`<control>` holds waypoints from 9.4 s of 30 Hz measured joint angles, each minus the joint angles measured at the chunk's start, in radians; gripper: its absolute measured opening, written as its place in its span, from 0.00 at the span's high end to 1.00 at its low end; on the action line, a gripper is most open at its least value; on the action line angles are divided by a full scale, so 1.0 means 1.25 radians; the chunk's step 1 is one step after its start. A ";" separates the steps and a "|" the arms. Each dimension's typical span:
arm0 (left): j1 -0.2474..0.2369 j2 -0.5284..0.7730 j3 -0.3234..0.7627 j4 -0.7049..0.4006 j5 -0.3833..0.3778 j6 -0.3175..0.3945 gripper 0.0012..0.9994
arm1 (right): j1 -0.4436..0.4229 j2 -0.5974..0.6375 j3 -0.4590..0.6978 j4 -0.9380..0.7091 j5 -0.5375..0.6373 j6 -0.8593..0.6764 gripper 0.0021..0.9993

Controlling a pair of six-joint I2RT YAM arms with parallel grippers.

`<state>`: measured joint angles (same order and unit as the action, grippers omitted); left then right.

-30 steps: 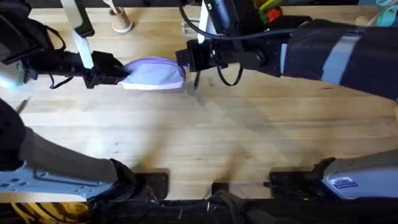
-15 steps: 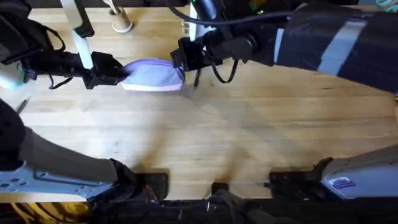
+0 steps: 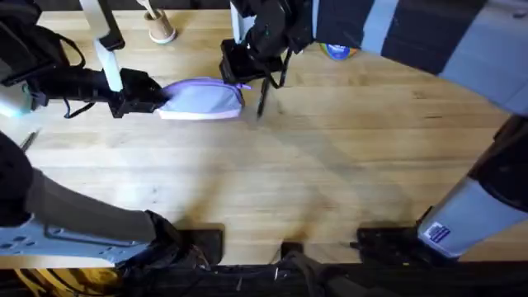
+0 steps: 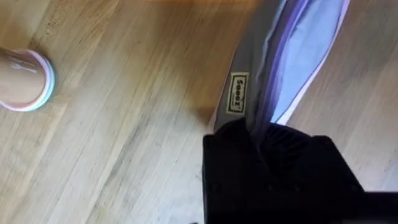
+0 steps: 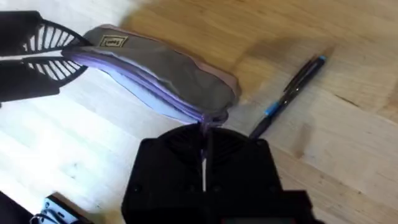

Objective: Unzip the bag, pick up the pens from the table one at a time and place them inside, then zip the bag closed.

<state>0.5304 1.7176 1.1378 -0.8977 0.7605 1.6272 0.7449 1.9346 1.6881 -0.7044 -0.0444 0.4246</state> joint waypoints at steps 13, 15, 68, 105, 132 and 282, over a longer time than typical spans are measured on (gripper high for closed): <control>0.003 0.000 0.000 0.009 -0.004 0.000 0.96 | 0.029 0.048 0.086 -0.024 0.014 -0.060 0.97; 0.004 0.000 0.000 0.010 -0.005 0.000 0.96 | 0.039 0.049 0.087 -0.002 0.018 -0.070 0.97; 0.015 0.000 0.003 0.015 -0.015 0.003 0.34 | -0.034 0.088 0.125 0.179 -0.336 -0.337 0.00; 0.116 -0.158 0.109 -0.166 0.008 0.002 0.01 | -0.031 0.154 0.128 0.139 -0.384 -0.876 0.97; 0.116 -0.158 0.109 -0.171 0.008 0.002 0.01 | -0.001 0.255 0.129 0.231 -0.384 -0.871 0.97; 0.116 -0.158 0.109 -0.168 0.008 0.004 0.01 | -0.072 0.178 0.241 -0.063 0.223 -0.064 0.96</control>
<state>0.6758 1.5196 1.2736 -1.1076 0.7708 1.6318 0.6544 2.1571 1.9898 -0.7837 0.2341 0.3447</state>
